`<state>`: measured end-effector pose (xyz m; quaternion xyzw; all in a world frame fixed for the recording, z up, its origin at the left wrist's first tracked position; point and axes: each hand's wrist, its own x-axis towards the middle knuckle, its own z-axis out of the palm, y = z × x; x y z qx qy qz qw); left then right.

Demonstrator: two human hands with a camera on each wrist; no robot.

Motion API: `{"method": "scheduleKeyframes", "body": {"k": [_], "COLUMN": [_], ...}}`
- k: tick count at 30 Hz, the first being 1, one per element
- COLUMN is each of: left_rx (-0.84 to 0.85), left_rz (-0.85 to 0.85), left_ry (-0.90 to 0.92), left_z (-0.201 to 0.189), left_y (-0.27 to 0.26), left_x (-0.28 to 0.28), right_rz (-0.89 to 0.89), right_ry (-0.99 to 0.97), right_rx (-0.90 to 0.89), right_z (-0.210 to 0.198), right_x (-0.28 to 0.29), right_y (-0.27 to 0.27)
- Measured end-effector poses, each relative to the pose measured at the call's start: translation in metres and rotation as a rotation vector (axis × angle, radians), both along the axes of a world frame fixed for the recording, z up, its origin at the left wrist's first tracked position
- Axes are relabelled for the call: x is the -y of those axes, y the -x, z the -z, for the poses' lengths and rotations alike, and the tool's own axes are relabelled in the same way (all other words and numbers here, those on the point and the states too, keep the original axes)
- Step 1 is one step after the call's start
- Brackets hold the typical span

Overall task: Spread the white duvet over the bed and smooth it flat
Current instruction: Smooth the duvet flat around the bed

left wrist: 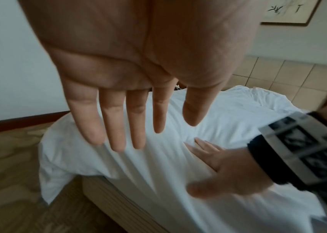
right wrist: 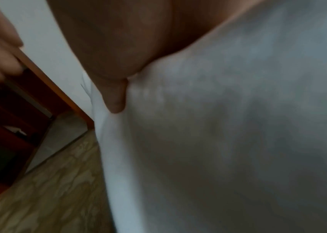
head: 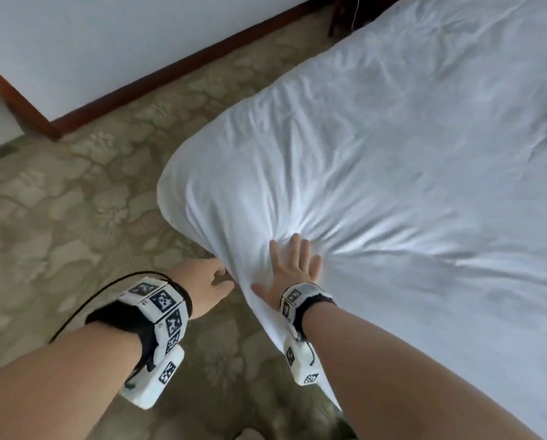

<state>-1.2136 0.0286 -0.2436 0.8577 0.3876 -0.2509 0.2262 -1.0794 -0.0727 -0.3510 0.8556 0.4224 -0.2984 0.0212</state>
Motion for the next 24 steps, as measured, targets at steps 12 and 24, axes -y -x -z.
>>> {"method": "scheduleKeyframes", "body": {"k": [12, 24], "left_rx": [0.178, -0.244], "left_rz": [0.560, 0.308], "left_ry": [-0.178, -0.079], "left_z": [0.030, 0.089], "left_y": [-0.208, -0.214], "left_x": [-0.052, -0.254], "right_rz": [0.056, 0.232], "right_ry": [-0.102, -0.596], "right_rx": [0.093, 0.331], "right_z": [0.038, 0.015], "right_x": [0.007, -0.016], "right_y": [-0.003, -0.041]}}
